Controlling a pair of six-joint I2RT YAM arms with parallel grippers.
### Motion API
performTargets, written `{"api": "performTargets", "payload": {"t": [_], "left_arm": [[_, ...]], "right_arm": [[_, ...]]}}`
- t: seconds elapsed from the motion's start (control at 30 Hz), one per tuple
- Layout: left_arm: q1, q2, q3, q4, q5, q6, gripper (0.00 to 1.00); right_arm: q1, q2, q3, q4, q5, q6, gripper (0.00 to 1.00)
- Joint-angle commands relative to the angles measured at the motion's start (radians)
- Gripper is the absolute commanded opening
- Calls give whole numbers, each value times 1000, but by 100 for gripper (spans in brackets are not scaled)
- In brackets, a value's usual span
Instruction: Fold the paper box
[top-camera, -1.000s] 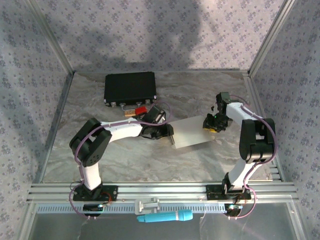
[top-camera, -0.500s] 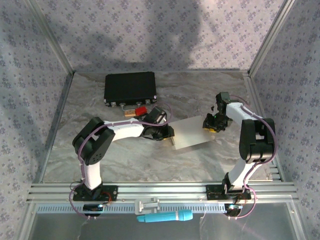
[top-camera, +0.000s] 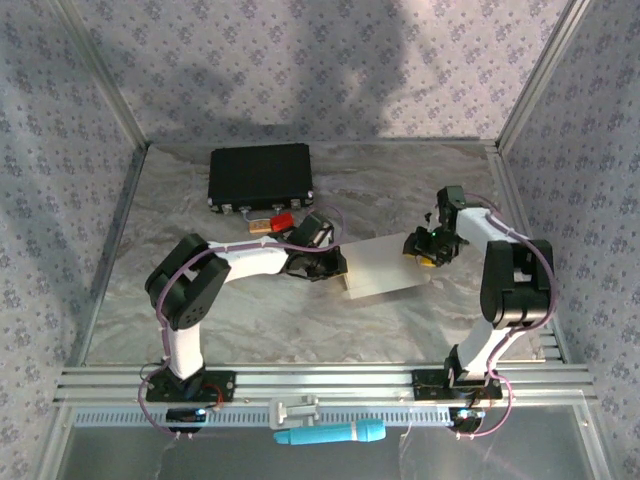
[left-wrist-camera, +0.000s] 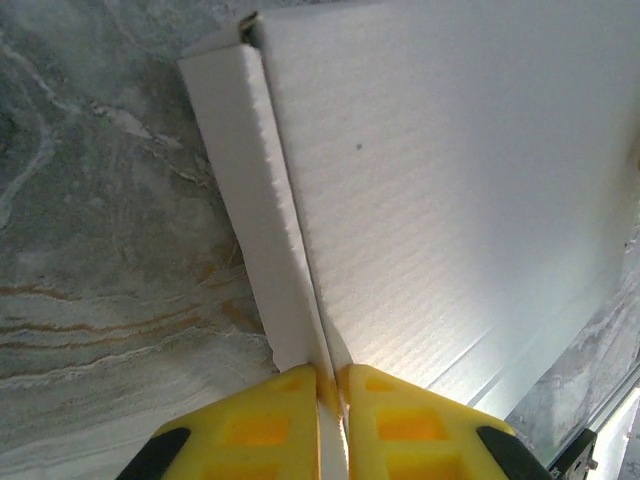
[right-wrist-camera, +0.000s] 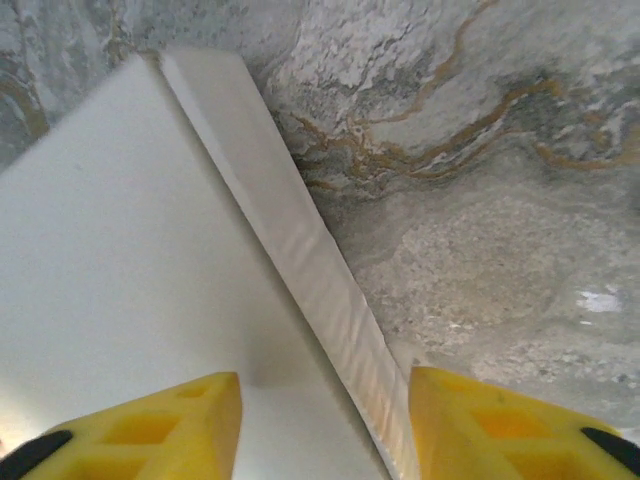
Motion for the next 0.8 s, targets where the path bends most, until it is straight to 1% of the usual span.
{"api": "performTargets", "payload": {"t": [0.0, 0.1, 0.13, 0.23, 0.4, 0.6, 0.77], "left_arm": [[12, 3, -35, -20, -20, 21, 9], [30, -9, -73, 6, -11, 27, 6], [35, -10, -86, 15, -7, 29, 5], [49, -14, -112, 33, 1, 33, 4], [64, -15, -142, 44, -1, 35, 4], [79, -23, -175, 52, -5, 31, 3], [93, -21, -190, 49, -5, 37, 3]], "right_arm": [[-39, -57, -23, 55, -77, 13, 55], [-61, -61, -33, 104, -133, 16, 62], [-62, -56, -32, 116, -154, 12, 67], [-60, -27, -32, 131, -190, 1, 73], [-60, -21, -75, 150, -196, 5, 75], [-54, -126, -155, 195, -241, 51, 77], [-53, -174, -223, 224, -268, 54, 78]]}}
